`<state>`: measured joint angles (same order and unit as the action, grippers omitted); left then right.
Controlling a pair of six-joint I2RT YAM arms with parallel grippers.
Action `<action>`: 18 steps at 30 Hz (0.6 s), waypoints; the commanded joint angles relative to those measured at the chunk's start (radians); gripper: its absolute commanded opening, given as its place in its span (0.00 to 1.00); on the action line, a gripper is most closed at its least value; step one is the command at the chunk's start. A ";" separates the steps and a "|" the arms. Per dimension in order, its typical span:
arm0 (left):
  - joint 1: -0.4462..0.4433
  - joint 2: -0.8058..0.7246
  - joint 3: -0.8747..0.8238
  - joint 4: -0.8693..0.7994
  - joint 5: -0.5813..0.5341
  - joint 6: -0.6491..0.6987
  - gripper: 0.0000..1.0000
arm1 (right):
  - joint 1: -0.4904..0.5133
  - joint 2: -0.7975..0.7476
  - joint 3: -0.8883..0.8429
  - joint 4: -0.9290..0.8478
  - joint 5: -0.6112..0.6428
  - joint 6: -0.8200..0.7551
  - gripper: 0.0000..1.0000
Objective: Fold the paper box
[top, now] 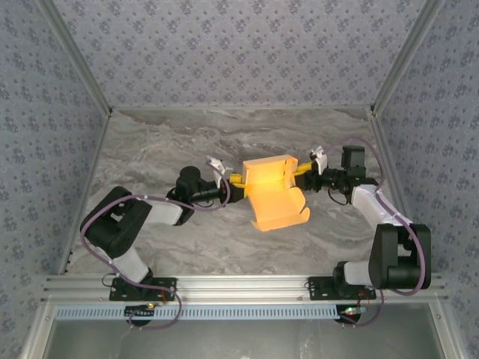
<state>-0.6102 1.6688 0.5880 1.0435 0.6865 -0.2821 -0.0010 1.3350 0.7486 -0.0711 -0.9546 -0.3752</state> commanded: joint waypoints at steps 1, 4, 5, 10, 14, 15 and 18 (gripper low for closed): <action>-0.016 -0.032 0.028 0.015 0.008 0.017 0.24 | 0.039 -0.026 -0.004 0.011 -0.010 -0.005 0.42; -0.032 -0.034 0.032 -0.008 -0.013 0.049 0.24 | 0.067 -0.041 -0.027 0.080 0.075 0.050 0.38; -0.036 -0.035 0.031 -0.011 -0.023 0.053 0.24 | 0.075 -0.047 -0.033 0.104 0.103 0.076 0.38; -0.058 -0.040 0.033 -0.004 -0.070 0.066 0.24 | 0.159 -0.109 -0.092 0.210 0.338 0.169 0.37; -0.075 -0.043 0.036 -0.003 -0.097 0.077 0.24 | 0.226 -0.147 -0.143 0.330 0.582 0.270 0.37; -0.080 -0.043 0.040 -0.006 -0.097 0.081 0.24 | 0.241 -0.151 -0.151 0.350 0.621 0.281 0.37; -0.090 -0.044 0.047 -0.016 -0.103 0.094 0.24 | 0.281 -0.139 -0.163 0.392 0.722 0.303 0.34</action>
<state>-0.6750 1.6604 0.5972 1.0122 0.5575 -0.2199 0.2455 1.1999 0.5949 0.2165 -0.3912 -0.1429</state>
